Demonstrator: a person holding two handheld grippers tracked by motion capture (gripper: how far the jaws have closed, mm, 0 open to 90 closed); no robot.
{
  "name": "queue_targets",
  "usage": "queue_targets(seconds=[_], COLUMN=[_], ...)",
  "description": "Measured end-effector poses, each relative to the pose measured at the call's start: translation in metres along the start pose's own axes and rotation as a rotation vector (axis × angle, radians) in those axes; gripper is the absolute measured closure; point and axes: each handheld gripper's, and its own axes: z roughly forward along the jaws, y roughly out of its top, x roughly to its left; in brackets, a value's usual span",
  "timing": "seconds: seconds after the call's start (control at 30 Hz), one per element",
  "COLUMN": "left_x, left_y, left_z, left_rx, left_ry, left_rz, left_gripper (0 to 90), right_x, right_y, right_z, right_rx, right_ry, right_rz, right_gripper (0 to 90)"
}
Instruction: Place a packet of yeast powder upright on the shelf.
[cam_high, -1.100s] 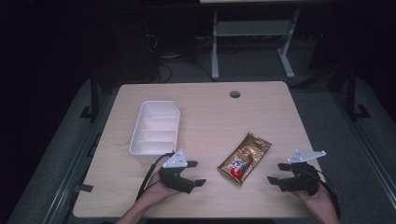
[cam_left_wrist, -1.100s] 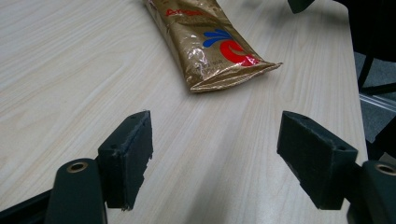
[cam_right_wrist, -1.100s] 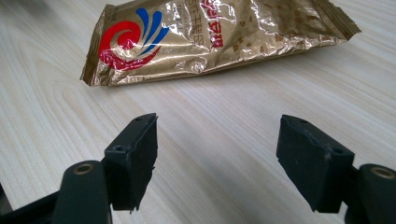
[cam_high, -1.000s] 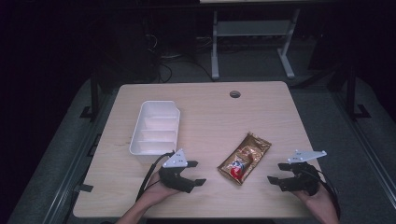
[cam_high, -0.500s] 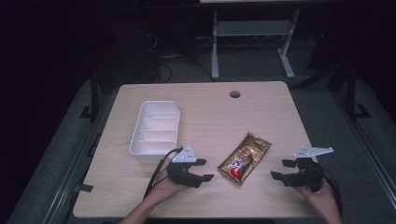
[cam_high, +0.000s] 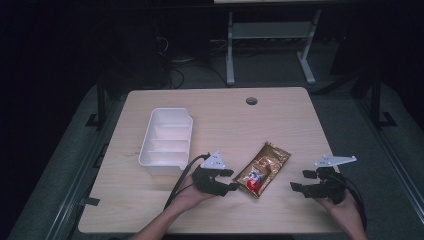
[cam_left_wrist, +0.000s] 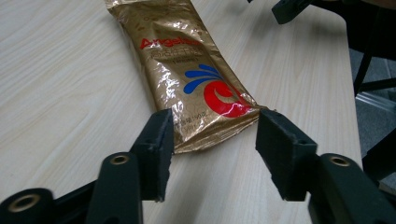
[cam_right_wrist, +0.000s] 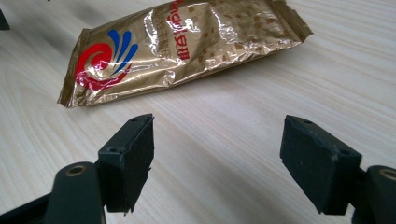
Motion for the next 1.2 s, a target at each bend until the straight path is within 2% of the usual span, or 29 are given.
queue_targets(seconds=[0.1, 0.13, 0.23, 0.27, 0.37, 0.5, 0.73, 0.83, 1.03, 1.2], left_x=[0.001, 0.002, 0.003, 0.002, 0.002, 0.002, 0.005, 0.009, 0.009, 0.01], left_y=[0.003, 0.005, 0.008, 0.012, 0.017, 0.028, 0.034, 0.032, 0.031, 0.031], left_z=[0.004, 0.009, 0.014, 0.02, 0.026, 0.037, 0.051, 0.054, 0.055, 0.055], left_rx=[0.006, 0.026, 0.045, 0.063, 0.077, 0.12, 0.179, 0.179, 0.182, 0.181], left_ry=[-0.002, -0.009, -0.016, -0.021, -0.017, 0.008, 0.017, -0.002, 0.003, 0.0], left_rz=[-0.003, -0.004, -0.001, 0.006, 0.017, 0.043, 0.044, 0.016, 0.022, 0.017], left_gripper=[57.4, 60.2, 66.8, 68.4, 72.7, 77.0, 79.2, 79.8, 80.1, 80.3], right_x=[-0.001, -0.003, -0.005, -0.008, -0.013, -0.018, -0.031, -0.038, -0.046, -0.047], right_y=[0.002, 0.003, 0.006, 0.011, 0.018, 0.029, 0.047, 0.055, 0.058, 0.057], right_z=[0.0, 0.0, 0.001, 0.003, 0.006, 0.01, 0.018, 0.026, 0.044, 0.055], right_rx=[-0.003, -0.008, -0.011, -0.016, -0.022, -0.026, -0.049, -0.045, -0.035, -0.001], right_ry=[-0.003, -0.003, -0.011, -0.007, 0.005, 0.013, 0.026, 0.025, 0.042, 0.054], right_rz=[0.006, 0.014, 0.021, 0.039, 0.064, 0.089, 0.155, 0.194, 0.246, 0.259], right_gripper=[25.1, 24.9, 24.4, 23.7, 23.0, 22.8, 22.5, 22.6, 24.5, 26.7])
